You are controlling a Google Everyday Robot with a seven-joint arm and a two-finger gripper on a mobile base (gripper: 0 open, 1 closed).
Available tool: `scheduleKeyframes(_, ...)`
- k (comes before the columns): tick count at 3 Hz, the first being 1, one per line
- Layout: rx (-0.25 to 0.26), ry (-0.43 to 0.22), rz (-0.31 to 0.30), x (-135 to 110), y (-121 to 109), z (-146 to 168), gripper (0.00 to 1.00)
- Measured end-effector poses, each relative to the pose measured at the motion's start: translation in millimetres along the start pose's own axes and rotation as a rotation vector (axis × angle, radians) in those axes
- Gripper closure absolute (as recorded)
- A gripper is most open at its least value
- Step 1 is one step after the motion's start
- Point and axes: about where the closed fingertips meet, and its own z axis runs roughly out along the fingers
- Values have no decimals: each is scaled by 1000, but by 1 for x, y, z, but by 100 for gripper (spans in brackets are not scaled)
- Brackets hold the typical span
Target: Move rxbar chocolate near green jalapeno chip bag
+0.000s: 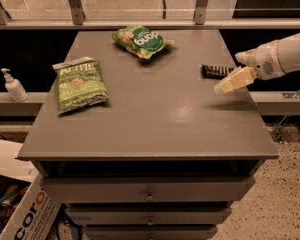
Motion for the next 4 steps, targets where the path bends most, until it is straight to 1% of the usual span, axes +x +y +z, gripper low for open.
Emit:
scheduleKeyframes(1, 35, -40, -5, 1, -18, 7, 0)
scheduleKeyframes(2, 60, -38, 13, 10, -30, 12, 0)
scheduleKeyframes(3, 76, -21, 38, 20, -38, 18, 0)
scheduleKeyframes(4, 85, -18, 57, 26, -42, 20, 15)
